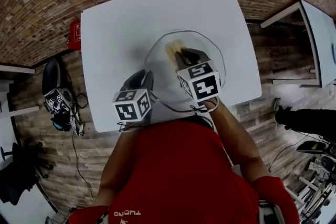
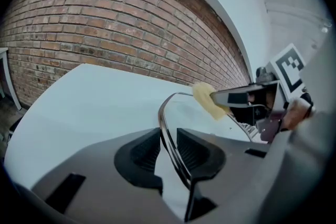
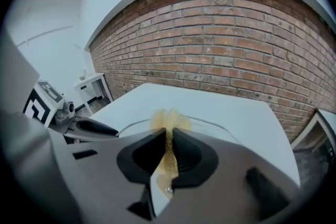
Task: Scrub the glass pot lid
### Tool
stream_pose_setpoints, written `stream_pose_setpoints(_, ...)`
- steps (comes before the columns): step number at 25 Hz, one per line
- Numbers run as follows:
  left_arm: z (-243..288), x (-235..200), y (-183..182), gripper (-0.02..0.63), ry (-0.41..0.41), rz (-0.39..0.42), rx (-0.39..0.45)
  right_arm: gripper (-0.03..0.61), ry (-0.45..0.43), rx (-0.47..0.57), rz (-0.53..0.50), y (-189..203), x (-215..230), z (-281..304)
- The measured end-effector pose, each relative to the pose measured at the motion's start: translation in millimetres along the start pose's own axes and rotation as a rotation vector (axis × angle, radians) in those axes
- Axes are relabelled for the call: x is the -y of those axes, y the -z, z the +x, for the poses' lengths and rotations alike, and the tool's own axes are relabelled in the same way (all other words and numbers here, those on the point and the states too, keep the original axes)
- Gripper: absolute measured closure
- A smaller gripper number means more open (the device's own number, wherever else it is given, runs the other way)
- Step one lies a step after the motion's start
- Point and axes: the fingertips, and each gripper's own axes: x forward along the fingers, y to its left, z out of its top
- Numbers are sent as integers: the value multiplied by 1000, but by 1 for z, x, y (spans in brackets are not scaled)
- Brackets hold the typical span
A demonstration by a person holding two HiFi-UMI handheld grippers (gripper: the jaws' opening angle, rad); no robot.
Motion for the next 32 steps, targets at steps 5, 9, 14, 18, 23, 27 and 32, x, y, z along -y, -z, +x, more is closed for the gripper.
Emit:
stream_pose_setpoints(5, 1, -1, 0, 508, 5, 0, -7, 526, -1, 3, -2, -12, -13, 31)
stream_pose_setpoints(9, 1, -2, -1, 508, 7, 1, -13, 525, -11, -28, -16, -9, -23, 49)
stream_pose_setpoints(14, 1, -3, -2, 508, 9, -3, -13, 525, 42, -64, -23, 3, -1, 52)
stream_pose_setpoints(18, 2, -4, -2, 508, 14, -3, -17, 526, 124, -90, -2, 14, 38, 42)
stream_pose_setpoints(23, 2, -4, -2, 508, 21, -13, -19, 526, 230, -119, 31, 33, 87, 19)
stream_pose_setpoints(27, 3, -4, -3, 508, 22, -14, -19, 525, 270, -119, 46, 39, 100, 7)
stream_pose_setpoints(32, 2, -1, -4, 508, 37, -31, -10, 525, 196, -56, 46, 20, 56, -7)
